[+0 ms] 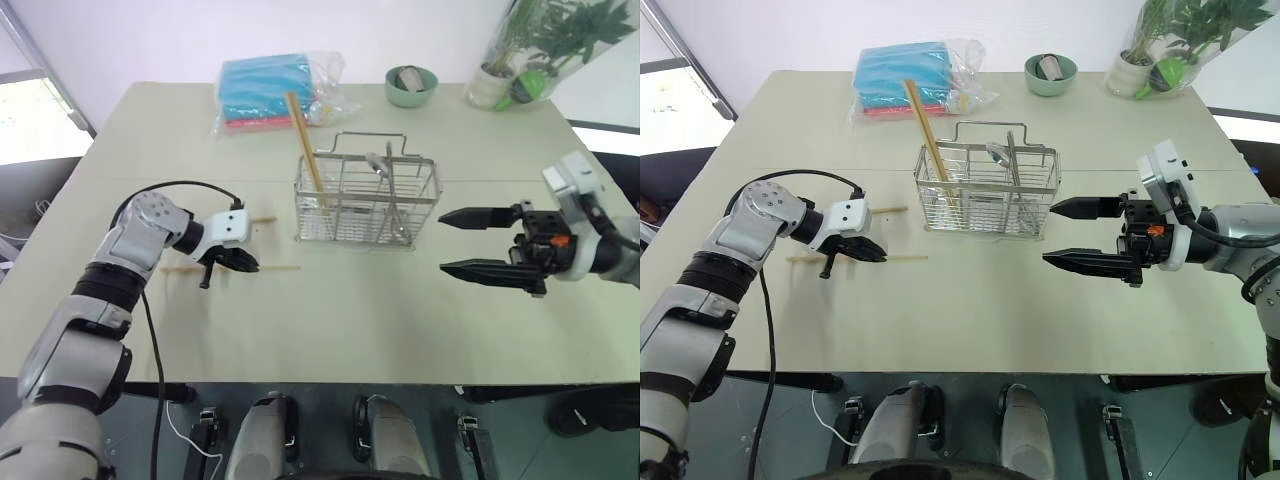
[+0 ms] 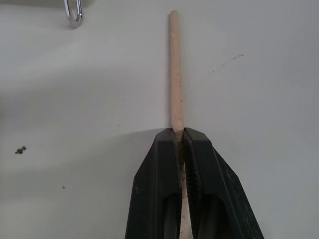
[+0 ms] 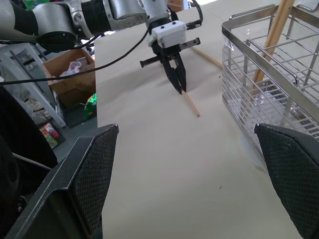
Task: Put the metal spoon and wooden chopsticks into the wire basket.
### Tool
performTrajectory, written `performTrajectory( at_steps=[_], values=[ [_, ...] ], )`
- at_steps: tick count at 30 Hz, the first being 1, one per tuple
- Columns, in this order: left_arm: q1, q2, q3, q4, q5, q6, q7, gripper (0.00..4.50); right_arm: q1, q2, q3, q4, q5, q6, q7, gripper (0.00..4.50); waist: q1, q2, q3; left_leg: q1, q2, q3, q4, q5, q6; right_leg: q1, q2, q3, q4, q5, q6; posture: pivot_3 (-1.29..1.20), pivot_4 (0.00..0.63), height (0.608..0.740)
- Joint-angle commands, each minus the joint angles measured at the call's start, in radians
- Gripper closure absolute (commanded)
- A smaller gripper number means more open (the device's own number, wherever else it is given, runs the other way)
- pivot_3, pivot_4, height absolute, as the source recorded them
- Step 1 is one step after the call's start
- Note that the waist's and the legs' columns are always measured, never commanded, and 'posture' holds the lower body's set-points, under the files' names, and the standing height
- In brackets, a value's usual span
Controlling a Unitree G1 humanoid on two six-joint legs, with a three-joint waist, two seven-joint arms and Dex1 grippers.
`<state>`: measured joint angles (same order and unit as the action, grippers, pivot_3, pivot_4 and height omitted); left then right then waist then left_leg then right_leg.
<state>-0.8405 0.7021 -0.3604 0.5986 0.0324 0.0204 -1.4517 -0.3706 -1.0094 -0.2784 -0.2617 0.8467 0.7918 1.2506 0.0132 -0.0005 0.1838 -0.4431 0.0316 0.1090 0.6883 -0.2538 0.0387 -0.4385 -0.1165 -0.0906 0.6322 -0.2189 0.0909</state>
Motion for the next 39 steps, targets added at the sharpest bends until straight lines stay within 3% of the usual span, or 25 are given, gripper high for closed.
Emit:
performTrajectory(
  at_steps=[1, 7, 13, 18, 22, 29, 39],
  values=[
    [-0.005, 0.008, 0.033, -0.008, 0.014, 0.047, 0.039, 4.48, -0.022, -0.023, -0.015, -0.01, 0.005, -0.015, 0.013, 0.0, 0.0, 0.0, 0.0, 0.0, 0.0, 0.0, 0.0, 0.0, 0.0, 0.0, 0.0, 0.0, 0.0, 0.0, 0.0, 0.0, 0.15, 0.715],
    [0.02, 0.085, 0.191, -0.102, -0.085, 0.138, 0.093, 4.48, -0.01, -0.025, -0.013, -0.016, -0.005, -0.022, 0.016, 0.0, -0.004, -0.001, 0.001, -0.002, 0.0, 0.0, 0.0, 0.0, 0.0, -0.002, 0.0, 0.0, 0.0, 0.0, 0.0, 0.0, 0.15, 0.715],
    [-0.081, 0.065, 0.493, -0.19, -0.29, 0.391, 0.33, 4.48, -0.017, -0.033, -0.016, -0.011, -0.009, -0.023, 0.023, 0.0, 0.002, -0.002, 0.001, -0.002, 0.0, -0.001, 0.002, 0.0, 0.0, -0.001, 0.0, -0.001, 0.001, 0.0, 0.001, 0.0, 0.15, 0.715],
    [-0.3, -0.095, 0.757, -0.263, -0.524, 0.598, 0.683, 4.48, -0.056, -0.04, -0.008, 0.028, -0.014, -0.019, 0.024, 0.0, 0.001, -0.004, 0.002, -0.004, 0.0, -0.004, 0.009, -0.003, 0.004, 0.004, 0.0, -0.003, 0.0, 0.001, 0.003, 0.0, 0.15, 0.715],
    [-0.468, -0.315, 0.878, -0.234, -0.656, 0.563, 0.948, 4.48, -0.09, -0.032, -0.004, 0.047, -0.004, -0.002, 0.006, 0.0, 0.003, -0.004, 0.002, -0.001, -0.001, -0.005, 0.01, -0.003, 0.006, 0.008, -0.001, -0.003, -0.001, 0.003, 0.006, 0.0, 0.15, 0.715],
    [-0.435, -0.522, 0.8, -0.208, -0.668, 0.475, 0.991, 4.48, -0.082, -0.022, -0.016, 0.027, 0.01, 0.011, -0.022, 0.0, -0.002, -0.004, 0.002, 0.001, -0.001, -0.003, 0.01, -0.001, 0.001, 0.009, -0.001, -0.003, -0.001, 0.003, 0.007, 0.0, 0.15, 0.715],
    [-0.304, -0.625, 0.62, -0.107, -0.543, 0.3, 0.921, 4.48, -0.035, -0.018, -0.086, -0.011, 0.062, 0.037, -0.09, 0.0, 0.005, -0.005, 0.002, 0.0, -0.001, -0.003, 0.01, -0.003, 0.005, 0.008, -0.001, -0.003, -0.002, 0.003, 0.007, 0.0, 0.15, 0.715]
  ],
)
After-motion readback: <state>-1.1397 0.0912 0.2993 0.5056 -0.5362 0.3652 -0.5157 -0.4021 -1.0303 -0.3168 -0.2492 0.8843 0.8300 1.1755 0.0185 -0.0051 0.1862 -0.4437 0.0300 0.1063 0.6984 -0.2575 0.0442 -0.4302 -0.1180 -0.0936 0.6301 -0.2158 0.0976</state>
